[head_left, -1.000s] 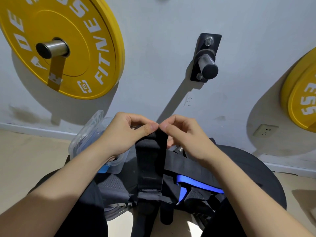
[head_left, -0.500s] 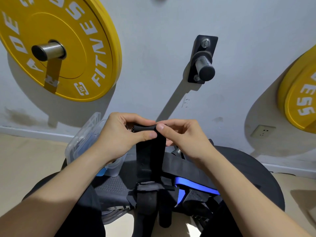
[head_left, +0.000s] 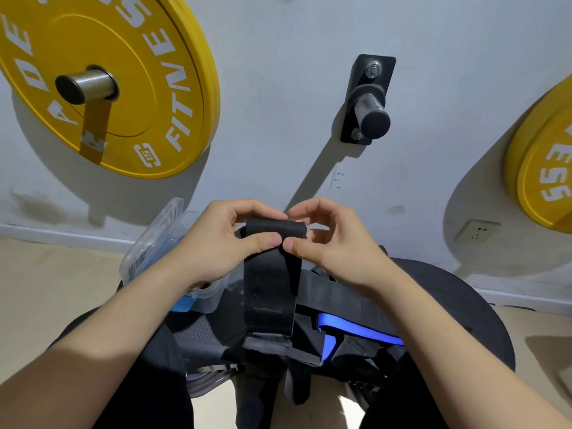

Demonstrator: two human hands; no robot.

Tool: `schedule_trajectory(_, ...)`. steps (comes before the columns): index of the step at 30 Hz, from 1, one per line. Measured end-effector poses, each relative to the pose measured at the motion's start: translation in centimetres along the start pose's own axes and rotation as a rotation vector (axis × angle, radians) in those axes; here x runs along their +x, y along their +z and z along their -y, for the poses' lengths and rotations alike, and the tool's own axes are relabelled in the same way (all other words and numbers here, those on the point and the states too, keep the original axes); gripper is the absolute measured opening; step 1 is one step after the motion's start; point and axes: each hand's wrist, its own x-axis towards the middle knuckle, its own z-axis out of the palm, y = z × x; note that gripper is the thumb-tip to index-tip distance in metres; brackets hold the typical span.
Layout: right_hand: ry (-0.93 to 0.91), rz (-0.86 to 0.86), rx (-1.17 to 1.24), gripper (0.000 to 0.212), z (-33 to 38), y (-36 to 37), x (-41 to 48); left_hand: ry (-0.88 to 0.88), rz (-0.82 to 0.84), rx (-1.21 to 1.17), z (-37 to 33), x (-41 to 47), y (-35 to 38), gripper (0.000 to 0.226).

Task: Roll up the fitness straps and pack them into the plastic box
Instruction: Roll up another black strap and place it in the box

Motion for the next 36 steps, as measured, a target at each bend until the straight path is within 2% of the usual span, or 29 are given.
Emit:
schedule_trajectory(1, 0.015, 0.027, 0.023, 0.026, 0.2, 0.1, 0.0, 0.011, -0.011, -0.05, 0.0, 0.0, -0.1, 0.03)
schedule_trajectory(3, 0.077, 0.081, 0.095, 0.035, 0.3, 0.3, -0.2, 0.009, -0.039, -0.122, -0.2, -0.1, -0.2, 0.033)
schedule_trajectory(4, 0.099, 0.103, 0.105, 0.04, 0.3, 0.4, -0.2, 0.011, -0.051, -0.122, -0.2, -0.1, -0.3, 0.034)
schedule_trajectory(6, 0.094, 0.127, 0.104, 0.035, 0.3, 0.4, -0.3, 0.02, -0.042, -0.089, 0.1, -0.2, -0.5, 0.034)
schedule_trajectory(9, 0.056, 0.079, 0.154, 0.02, 0.2, 0.2, -0.3, -0.022, 0.031, -0.112, -0.1, -0.3, -0.6, 0.032)
schedule_trajectory(12, 0.009, -0.006, 0.066, 0.026, -0.3, 0.4, -0.1, -0.116, 0.054, 0.007, -0.5, -0.4, -0.8, 0.036)
schedule_trajectory(14, -0.014, -0.006, 0.037, 0.029, -0.5, 0.4, -0.1, -0.154, 0.077, 0.036, -0.6, -0.4, -0.9, 0.03)
schedule_trajectory(17, -0.018, 0.029, 0.087, 0.019, -0.2, 0.4, -0.1, -0.046, 0.06, 0.056, -0.4, -0.6, -1.1, 0.027)
schedule_trajectory(20, 0.107, 0.059, 0.138, 0.044, -0.2, 0.8, 0.1, 0.007, 0.028, 0.044, -0.5, -0.7, -0.6, 0.04)
schedule_trajectory(22, 0.186, 0.072, 0.152, 0.052, -0.4, 1.1, 0.2, 0.011, 0.003, 0.069, -0.3, -0.8, -0.4, 0.042)
schedule_trajectory(25, 0.177, 0.014, 0.169, 0.032, -0.5, 1.0, 0.0, 0.025, 0.078, 0.18, -0.2, -0.8, -0.7, 0.041)
schedule_trajectory(27, 0.135, -0.034, 0.159, 0.017, -0.3, 0.8, -0.1, -0.04, 0.163, 0.15, -0.2, -0.9, -0.7, 0.034)
schedule_trajectory(30, 0.081, -0.061, 0.143, 0.019, -0.3, 0.8, -0.1, -0.131, 0.173, 0.112, -0.4, -0.8, -0.5, 0.027)
schedule_trajectory(32, 0.036, -0.041, 0.098, 0.024, -0.3, 0.8, -0.1, -0.069, 0.132, 0.13, -0.3, -0.7, -0.7, 0.023)
schedule_trajectory(36, 0.04, -0.027, 0.065, 0.03, -0.2, 1.5, 0.0, 0.043, 0.053, 0.081, 0.0, -0.7, -1.0, 0.047)
